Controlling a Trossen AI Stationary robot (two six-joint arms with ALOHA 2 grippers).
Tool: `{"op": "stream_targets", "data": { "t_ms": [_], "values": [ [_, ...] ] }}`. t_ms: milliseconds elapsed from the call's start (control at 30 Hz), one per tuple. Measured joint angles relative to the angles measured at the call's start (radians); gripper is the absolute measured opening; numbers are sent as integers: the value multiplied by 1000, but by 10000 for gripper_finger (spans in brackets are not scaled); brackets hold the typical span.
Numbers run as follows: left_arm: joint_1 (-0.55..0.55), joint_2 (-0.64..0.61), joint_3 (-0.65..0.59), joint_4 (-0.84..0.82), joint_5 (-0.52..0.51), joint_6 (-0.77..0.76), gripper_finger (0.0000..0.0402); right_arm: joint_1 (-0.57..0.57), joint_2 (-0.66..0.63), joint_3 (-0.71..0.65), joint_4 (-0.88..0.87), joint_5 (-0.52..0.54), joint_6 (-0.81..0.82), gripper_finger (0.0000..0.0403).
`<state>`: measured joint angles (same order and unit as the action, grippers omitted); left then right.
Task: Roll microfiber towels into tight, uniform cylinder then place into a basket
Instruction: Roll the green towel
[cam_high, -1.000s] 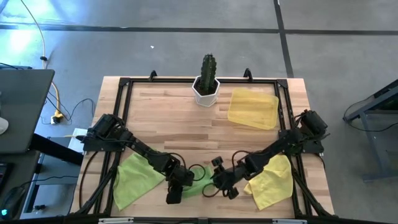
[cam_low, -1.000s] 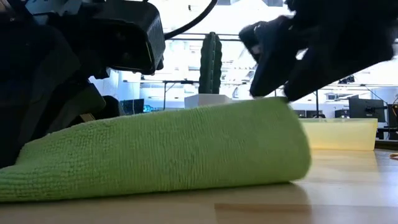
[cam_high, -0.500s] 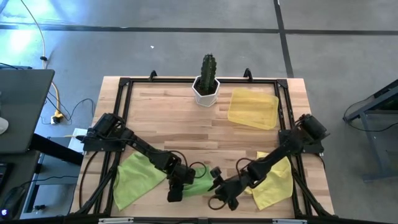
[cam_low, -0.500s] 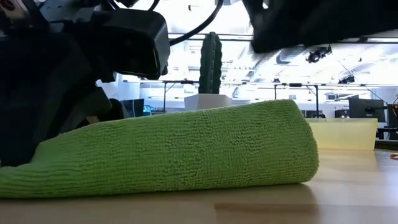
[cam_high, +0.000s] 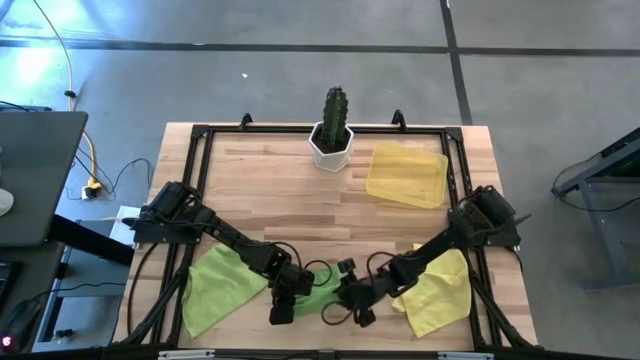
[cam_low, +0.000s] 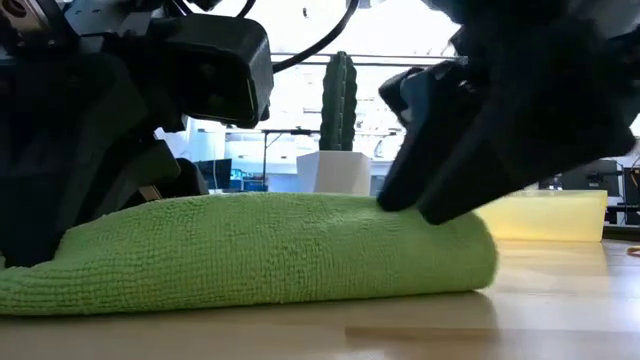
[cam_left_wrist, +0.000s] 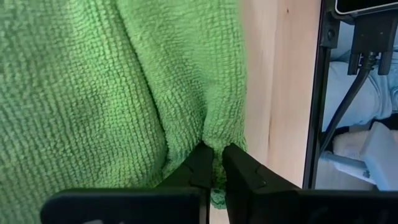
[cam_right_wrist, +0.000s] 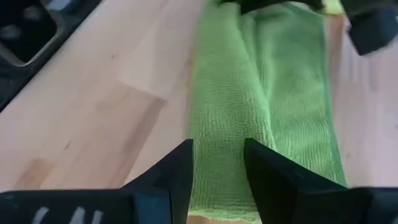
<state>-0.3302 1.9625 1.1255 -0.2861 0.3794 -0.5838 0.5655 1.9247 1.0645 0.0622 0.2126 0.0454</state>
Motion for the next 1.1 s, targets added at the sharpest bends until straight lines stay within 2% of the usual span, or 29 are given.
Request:
{"op": "stream_targets", "data": {
  "t_ms": [133,400,600,733,900,1033,1100],
  "values": [
    [0,0,0,1,0,0,13,-16,0,0,-28,-43,22,152],
    [0,0,0,6,-3,-17,14,-29,27,0,-43,-63,119,228],
    [0,0,1,7,-4,-27,14,-30,59,3,-37,-56,140,236],
    [3,0,1,8,3,-79,16,-32,60,6,-63,-52,188,199],
    [4,0,1,19,34,-103,36,-43,60,6,-106,-52,265,107],
    [4,-12,1,12,43,-49,64,-44,61,5,-112,-51,269,31],
    [3,-35,0,8,43,-6,77,-45,61,5,-115,-53,266,11]
  ]
}}
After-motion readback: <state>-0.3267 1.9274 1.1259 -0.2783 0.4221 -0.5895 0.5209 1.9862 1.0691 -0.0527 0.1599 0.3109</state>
